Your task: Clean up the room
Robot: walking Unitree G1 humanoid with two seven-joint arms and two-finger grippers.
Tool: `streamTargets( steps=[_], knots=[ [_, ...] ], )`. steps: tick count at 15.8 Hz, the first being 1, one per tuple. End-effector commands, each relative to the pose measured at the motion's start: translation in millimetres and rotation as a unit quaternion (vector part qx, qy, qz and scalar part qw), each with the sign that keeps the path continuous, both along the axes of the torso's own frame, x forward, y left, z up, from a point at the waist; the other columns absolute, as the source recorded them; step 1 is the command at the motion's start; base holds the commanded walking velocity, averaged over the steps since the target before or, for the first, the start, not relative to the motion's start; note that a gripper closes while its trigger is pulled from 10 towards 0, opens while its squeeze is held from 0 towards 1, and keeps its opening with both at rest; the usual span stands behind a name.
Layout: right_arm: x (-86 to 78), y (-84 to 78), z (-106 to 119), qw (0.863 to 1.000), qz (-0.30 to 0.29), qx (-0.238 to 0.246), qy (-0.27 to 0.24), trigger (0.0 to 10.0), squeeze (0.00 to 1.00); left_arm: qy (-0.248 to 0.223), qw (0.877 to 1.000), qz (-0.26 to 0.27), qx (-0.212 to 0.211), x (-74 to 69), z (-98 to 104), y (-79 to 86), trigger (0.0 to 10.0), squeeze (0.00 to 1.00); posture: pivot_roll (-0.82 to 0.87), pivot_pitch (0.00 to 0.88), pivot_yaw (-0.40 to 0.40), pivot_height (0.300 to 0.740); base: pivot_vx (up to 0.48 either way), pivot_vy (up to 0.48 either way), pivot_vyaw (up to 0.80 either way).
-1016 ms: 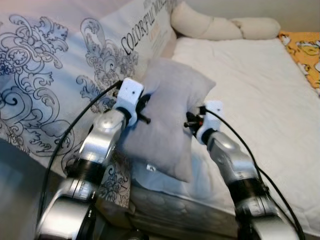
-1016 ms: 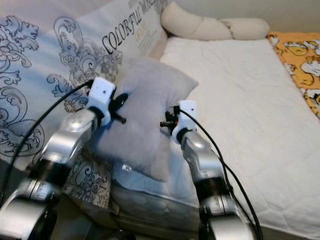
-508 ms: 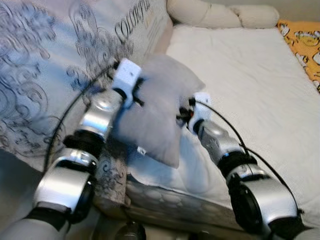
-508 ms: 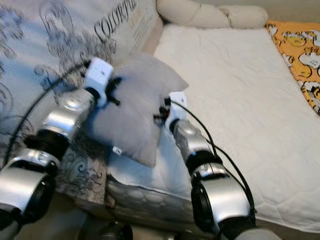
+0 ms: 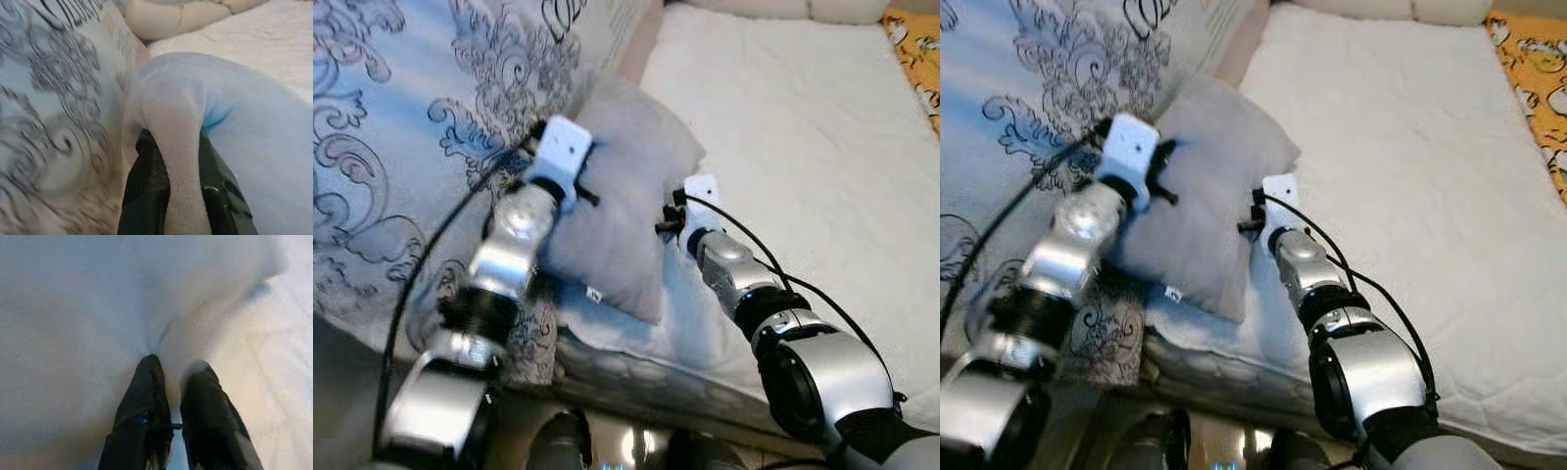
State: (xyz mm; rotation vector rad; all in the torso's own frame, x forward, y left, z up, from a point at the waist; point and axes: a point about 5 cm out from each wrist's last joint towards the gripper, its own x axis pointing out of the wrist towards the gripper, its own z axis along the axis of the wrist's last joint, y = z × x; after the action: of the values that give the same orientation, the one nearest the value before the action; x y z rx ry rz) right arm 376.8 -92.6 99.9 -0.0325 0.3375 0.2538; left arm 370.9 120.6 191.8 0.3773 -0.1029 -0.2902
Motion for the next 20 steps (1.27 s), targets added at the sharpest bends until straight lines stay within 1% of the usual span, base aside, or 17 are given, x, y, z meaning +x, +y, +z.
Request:
streamTargets(
  steps=[1,2,3,4,5,6,7,8,9,10,11,13,15,16,18,19,20],
  knots=[
    [-6.5,-14.8,-16,0.999,-0.027,-0.014,0.034,10.0,1.0,-0.033,0.999,0.018,0.002,-1.5,14,3.0,10.0,0.0,0.3,0.236,-0.016,0.74,0.0,0.0,0.0],
    [-9.0,-21.4,-21,0.998,-0.047,-0.016,0.041,10.0,1.0,-0.02,1.0,0.021,0.004,-5.5,5,0.0,10.0,0.0,0.29,0.241,-0.014,0.74,0.0,0.0,0.0],
    [-10.5,-25.6,-24,0.997,-0.06,-0.006,0.044,10.0,1.0,-0.012,1.0,0.024,0.006,-7.0,-1,-0.5,10.0,0.0,0.28,0.237,-0.013,0.74,0.0,0.0,0.0],
    [-13.3,-30.6,-28,0.996,-0.071,0.026,0.042,10.0,1.0,-0.002,0.999,0.031,0.013,-8.8,-9,0.0,10.0,0.0,0.26,0.226,-0.003,0.74,0.0,0.0,0.0],
    [-14.3,-31.8,-29,0.996,-0.072,0.04,0.039,10.0,1.0,0.002,0.999,0.035,0.013,-9.5,-12,0.6,10.0,0.0,0.25,0.224,-0.001,0.74,0.0,0.0,0.0],
    [-14.8,-37.4,-28,0.993,-0.073,0.088,0.02,10.0,1.0,0.008,0.999,0.042,0.012,-10.4,-14,2.6,10.0,0.0,0.21,0.195,0.014,0.74,0.0,0.0,0.0],
    [-14.7,-40.1,-26,0.992,-0.072,0.104,0.01,10.0,1.0,0.01,0.999,0.041,0.008,-10.4,-15,3.5,10.0,0.0,0.2,0.19,0.015,0.74,0.0,0.0,0.0],
    [-14.8,-47.8,-23,0.989,-0.074,0.131,-0.014,10.0,1.0,0.009,0.999,0.035,0.007,-10.3,-13,4.5,10.0,1.0,0.18,0.178,0.022,0.74,0.0,0.0,0.0],
    [-15.3,-50.0,-23,0.988,-0.073,0.137,-0.021,10.0,1.0,0.011,1.0,0.021,0.0,-10.4,-13,3.2,10.0,1.0,0.16,0.16,0.031,0.74,0.0,0.0,0.0],
    [-17.4,-60.5,-16,0.982,-0.064,0.162,-0.069,10.0,1.0,-0.024,1.0,-0.012,-0.011,-9.6,5,1.1,10.0,1.0,0.12,0.116,0.043,0.74,0.0,0.0,0.0],
    [-18.0,-62.8,-15,0.981,-0.063,0.167,-0.081,10.0,1.0,-0.036,0.999,-0.016,-0.01,-9.2,10,1.4,10.0,1.0,0.12,0.116,0.043,0.74,0.0,0.0,0.0],
    [-22.6,-70.8,-8,0.971,-0.07,0.191,-0.124,10.0,1.0,-0.065,0.997,-0.027,-0.004,-6.8,25,3.8,10.0,1.0,0.08,0.087,0.058,0.74,0.0,0.0,0.0],
    [-33.7,-72.7,-2,0.966,-0.065,0.196,-0.157,10.0,1.0,-0.073,0.997,-0.028,-0.011,-3.5,35,6.4,10.0,1.0,0.06,0.056,0.071,0.74,0.0,0.0,0.0],
    [-44.6,-71.8,-1,0.963,-0.061,0.201,-0.168,10.0,1.0,-0.077,0.996,-0.03,-0.036,0.4,42,8.4,10.0,1.0,0.05,0.035,0.077,0.74,0.0,0.0,0.0],
    [-50.5,-70.5,0,0.963,-0.057,0.203,-0.171,10.0,1.0,-0.07,0.995,-0.036,-0.057,2.6,45,9.0,10.0,1.0,0.04,0.032,0.078,0.74,0.0,0.0,0.0],
    [-59.0,-68.2,6,0.966,-0.056,0.183,-0.175,10.0,1.0,-0.06,0.99,-0.034,-0.119,3.3,50,11.5,10.0,1.0,0.03,0.003,0.087,0.74,0.0,0.0,0.0],
    [-65.0,-68.5,10,0.969,-0.069,0.16,-0.174,10.0,1.0,-0.038,0.985,-0.017,-0.164,2.2,47,15.2,10.0,1.0,0.02,0.0,0.09,0.74,0.0,0.0,0.0]
  ],
)
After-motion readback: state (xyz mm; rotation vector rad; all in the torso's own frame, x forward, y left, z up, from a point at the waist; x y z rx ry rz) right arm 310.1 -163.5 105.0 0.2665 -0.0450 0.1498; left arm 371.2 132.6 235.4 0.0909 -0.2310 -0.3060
